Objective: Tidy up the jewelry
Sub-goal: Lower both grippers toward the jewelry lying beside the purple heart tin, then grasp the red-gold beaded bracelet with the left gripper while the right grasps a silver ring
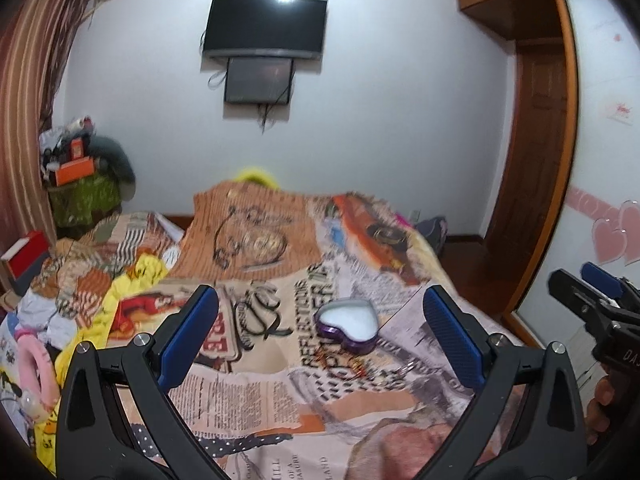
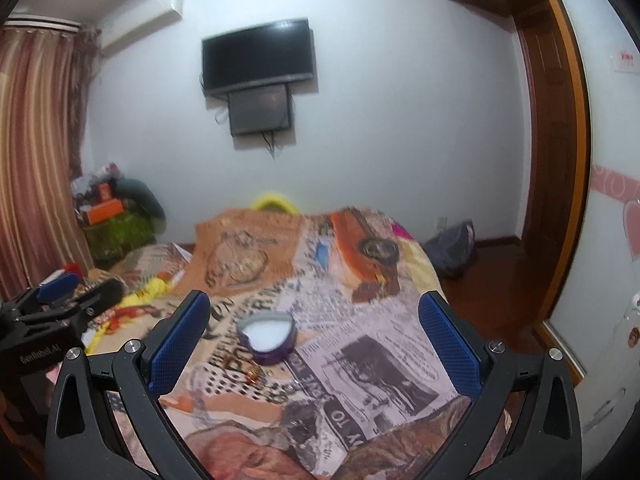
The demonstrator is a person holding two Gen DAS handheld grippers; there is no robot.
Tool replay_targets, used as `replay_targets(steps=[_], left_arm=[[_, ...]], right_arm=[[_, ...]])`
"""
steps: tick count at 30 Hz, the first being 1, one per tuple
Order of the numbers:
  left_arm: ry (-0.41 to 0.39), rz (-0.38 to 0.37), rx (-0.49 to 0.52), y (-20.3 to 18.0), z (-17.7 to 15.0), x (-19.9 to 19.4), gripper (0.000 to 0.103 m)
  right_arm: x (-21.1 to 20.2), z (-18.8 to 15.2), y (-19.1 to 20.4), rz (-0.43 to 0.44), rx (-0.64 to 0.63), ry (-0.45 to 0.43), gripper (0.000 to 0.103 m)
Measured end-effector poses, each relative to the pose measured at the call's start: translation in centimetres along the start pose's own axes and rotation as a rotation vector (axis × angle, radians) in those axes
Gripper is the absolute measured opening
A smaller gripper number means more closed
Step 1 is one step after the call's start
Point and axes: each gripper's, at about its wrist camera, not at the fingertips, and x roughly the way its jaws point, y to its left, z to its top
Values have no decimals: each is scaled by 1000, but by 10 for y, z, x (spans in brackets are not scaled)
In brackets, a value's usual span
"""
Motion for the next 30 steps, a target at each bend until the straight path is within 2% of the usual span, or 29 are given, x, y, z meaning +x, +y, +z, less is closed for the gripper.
replay_targets(steps=[2, 11, 19, 21, 24, 26, 29, 30], left_arm=[[43, 25, -9, 8, -4, 18, 103], [211, 43, 37, 18, -30, 84, 102], [396, 13, 51, 21, -61, 138, 81], [440, -9, 48, 21, -67, 149, 73], [488, -43, 38, 18, -73, 160, 66], [509, -64, 33, 16, -74, 166, 65], [518, -71, 44, 12, -74, 173, 50], [522, -72, 49, 10, -74, 175, 49]], right_arm=[[15, -6, -9, -18, 10, 51, 103], [67, -33, -33, -81, 7, 240, 103], [106, -61, -23, 2, -65, 359, 102], [114, -66, -20, 35, -73, 383, 97], [124, -72, -14, 76, -96, 412, 86], [131, -74, -12, 98, -106, 426, 73], [139, -77, -11, 148, -101, 454, 60], [141, -78, -10, 153, -101, 459, 58]])
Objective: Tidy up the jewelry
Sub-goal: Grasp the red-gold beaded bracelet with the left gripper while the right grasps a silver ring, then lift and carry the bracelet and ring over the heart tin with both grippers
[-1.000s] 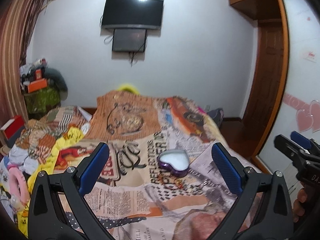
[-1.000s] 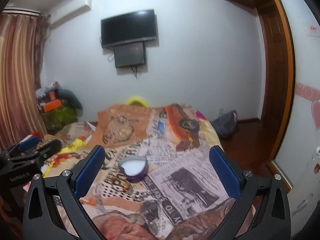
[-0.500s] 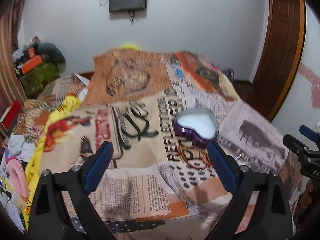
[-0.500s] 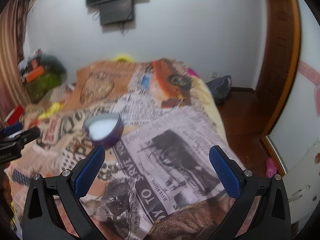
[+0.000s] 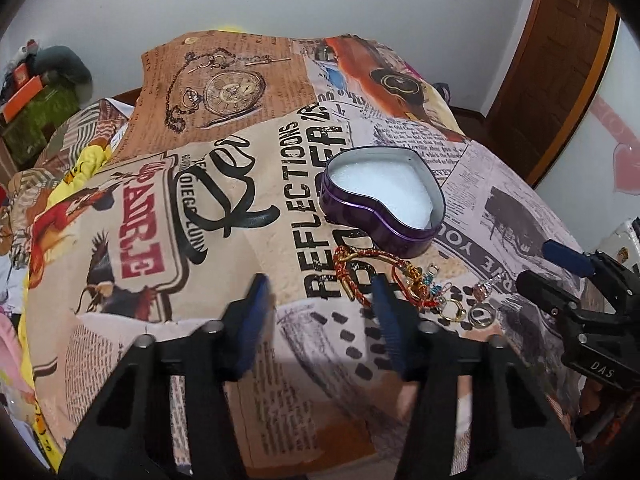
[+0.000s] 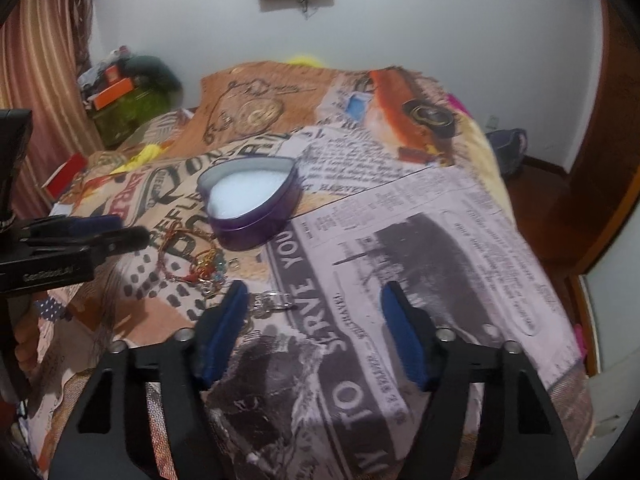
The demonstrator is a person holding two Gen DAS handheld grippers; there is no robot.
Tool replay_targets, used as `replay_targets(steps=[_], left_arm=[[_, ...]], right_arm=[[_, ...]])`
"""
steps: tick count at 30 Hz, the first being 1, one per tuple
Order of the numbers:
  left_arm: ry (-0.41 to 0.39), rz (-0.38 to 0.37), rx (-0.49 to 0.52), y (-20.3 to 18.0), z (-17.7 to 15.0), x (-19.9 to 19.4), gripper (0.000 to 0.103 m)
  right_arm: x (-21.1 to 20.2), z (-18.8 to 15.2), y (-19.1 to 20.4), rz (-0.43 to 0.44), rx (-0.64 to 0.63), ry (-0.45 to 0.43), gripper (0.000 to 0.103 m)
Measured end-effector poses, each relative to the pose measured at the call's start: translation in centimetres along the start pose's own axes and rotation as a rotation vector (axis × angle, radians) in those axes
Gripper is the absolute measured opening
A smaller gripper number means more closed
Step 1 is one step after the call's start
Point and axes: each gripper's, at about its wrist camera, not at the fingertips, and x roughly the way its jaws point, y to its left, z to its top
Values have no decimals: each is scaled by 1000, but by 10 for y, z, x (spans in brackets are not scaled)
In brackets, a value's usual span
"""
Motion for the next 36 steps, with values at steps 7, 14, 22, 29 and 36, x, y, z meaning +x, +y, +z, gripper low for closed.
replay_targets(steps=[7, 14, 22, 29, 36], left_arm=[[39, -29, -13, 0, 2, 17, 35], [18, -48, -10, -1, 2, 20, 19], [47, -56, 35, -10, 1, 29, 16], [51, -47, 32, -10, 0, 33, 5], [9, 0, 58, -16, -1, 17, 5]], right_arm=[[12, -1, 9, 59, -28, 35, 51], [27, -2, 9, 84, -38, 83, 40], [31, -3, 10, 113, -43, 100, 26], [27, -2, 12, 109, -39, 90, 21], [13, -1, 11, 121, 12, 69, 21]])
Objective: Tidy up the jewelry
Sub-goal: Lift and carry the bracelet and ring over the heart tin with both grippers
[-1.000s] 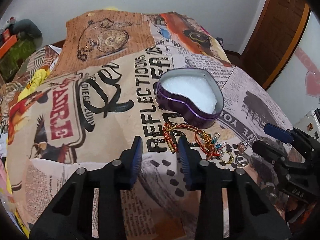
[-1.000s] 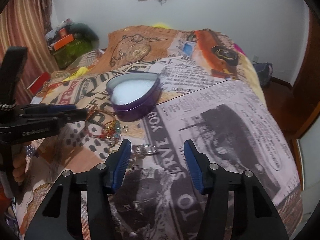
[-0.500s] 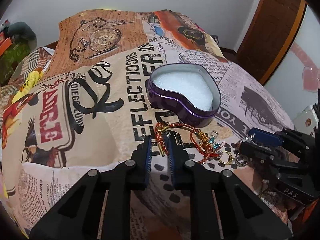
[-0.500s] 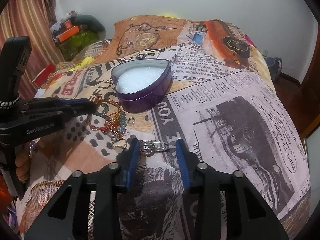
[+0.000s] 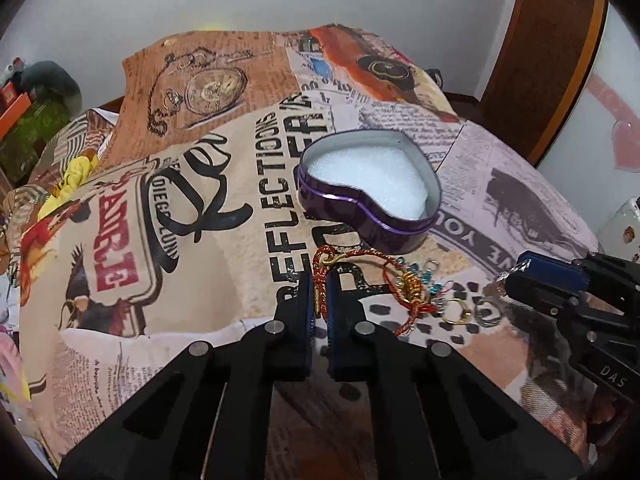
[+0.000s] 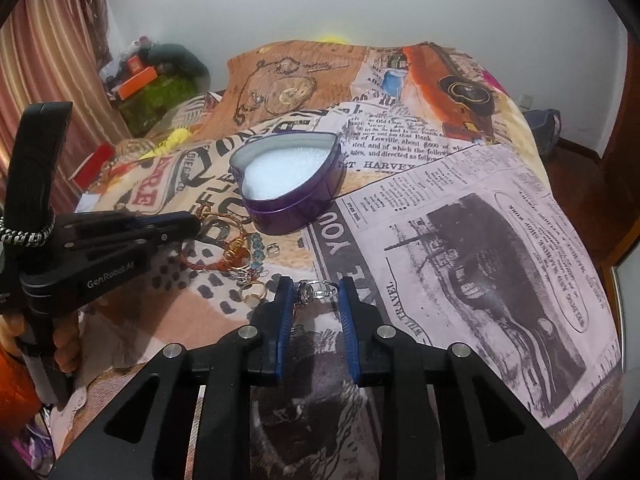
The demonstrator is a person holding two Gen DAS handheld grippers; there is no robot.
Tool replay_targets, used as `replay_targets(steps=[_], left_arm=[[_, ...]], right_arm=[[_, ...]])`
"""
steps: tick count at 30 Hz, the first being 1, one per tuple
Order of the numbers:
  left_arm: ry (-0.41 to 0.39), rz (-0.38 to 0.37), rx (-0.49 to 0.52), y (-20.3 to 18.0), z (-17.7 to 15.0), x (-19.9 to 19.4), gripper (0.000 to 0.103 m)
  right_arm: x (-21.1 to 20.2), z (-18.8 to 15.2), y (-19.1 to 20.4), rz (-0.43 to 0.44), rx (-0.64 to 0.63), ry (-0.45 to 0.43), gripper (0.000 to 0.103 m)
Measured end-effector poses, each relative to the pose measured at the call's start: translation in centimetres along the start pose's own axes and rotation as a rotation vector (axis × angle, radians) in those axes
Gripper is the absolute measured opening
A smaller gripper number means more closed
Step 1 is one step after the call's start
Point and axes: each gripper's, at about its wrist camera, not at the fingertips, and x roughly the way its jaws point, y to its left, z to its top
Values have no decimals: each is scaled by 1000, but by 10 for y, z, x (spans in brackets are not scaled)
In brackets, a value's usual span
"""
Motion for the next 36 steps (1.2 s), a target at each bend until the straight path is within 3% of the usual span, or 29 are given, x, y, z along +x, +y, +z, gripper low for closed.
replay_targets(steps=[21, 36], left_arm=[[-214, 11, 5, 0, 23, -88, 4], [-287, -12, 12, -4, 54, -90, 4]], right_arm=[[-54, 14, 15, -45, 9, -135, 21], [-53, 35, 20, -68, -13, -209, 21]])
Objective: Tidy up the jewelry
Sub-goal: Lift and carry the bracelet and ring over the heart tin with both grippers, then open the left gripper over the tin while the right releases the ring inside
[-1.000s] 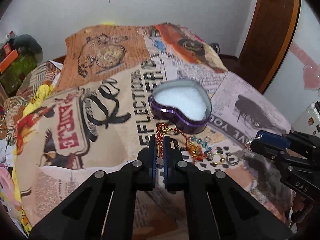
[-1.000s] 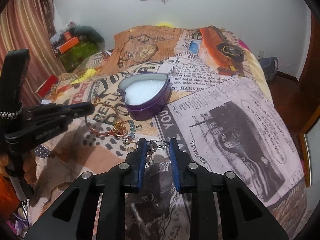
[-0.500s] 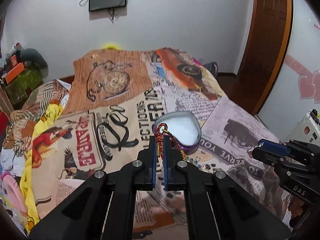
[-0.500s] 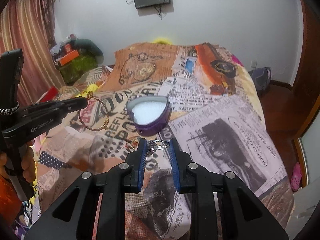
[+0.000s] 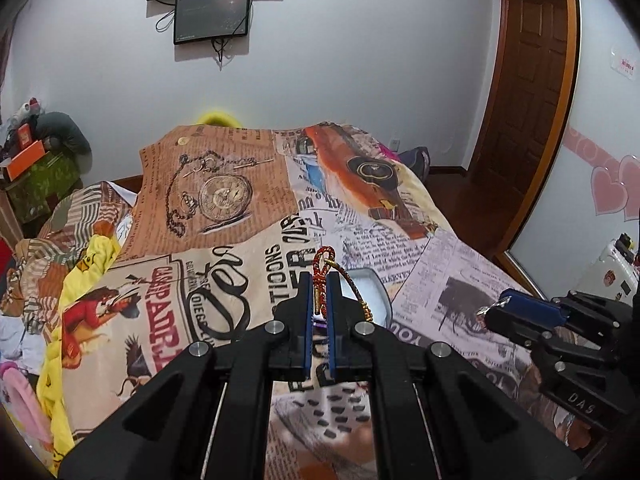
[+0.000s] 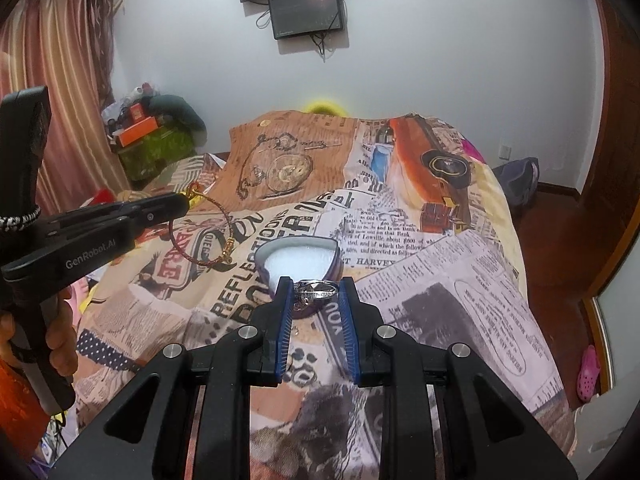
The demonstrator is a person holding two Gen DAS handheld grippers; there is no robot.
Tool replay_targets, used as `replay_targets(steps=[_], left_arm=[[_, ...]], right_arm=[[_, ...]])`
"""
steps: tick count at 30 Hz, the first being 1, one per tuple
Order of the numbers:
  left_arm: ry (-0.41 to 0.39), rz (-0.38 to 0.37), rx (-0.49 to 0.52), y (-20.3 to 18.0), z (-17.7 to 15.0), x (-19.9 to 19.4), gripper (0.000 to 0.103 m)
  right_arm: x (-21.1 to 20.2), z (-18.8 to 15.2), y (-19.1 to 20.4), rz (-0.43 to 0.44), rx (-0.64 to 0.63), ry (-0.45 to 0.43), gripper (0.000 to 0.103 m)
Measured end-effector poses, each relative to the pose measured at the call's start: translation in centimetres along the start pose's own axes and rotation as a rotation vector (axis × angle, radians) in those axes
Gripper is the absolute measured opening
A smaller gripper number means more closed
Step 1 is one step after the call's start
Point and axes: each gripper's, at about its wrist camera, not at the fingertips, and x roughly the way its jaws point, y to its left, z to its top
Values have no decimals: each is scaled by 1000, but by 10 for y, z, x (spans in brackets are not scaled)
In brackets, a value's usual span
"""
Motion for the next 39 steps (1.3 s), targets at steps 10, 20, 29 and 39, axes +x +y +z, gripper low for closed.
replay_targets(steps=[10, 20, 29, 39], left_arm=[[-6, -23, -3, -2, 13, 31, 4], [31, -10, -35, 8, 12, 72, 4], [84, -26, -12, 7, 7, 99, 4], [132, -16, 5, 8, -6, 117, 4]], right_arm=[[30, 12, -10, -4, -12, -1, 21], [64, 17, -13, 22, -38, 38, 21], [96, 15, -12, 82, -83, 118, 21], [114, 11, -7, 183, -99, 200, 21]])
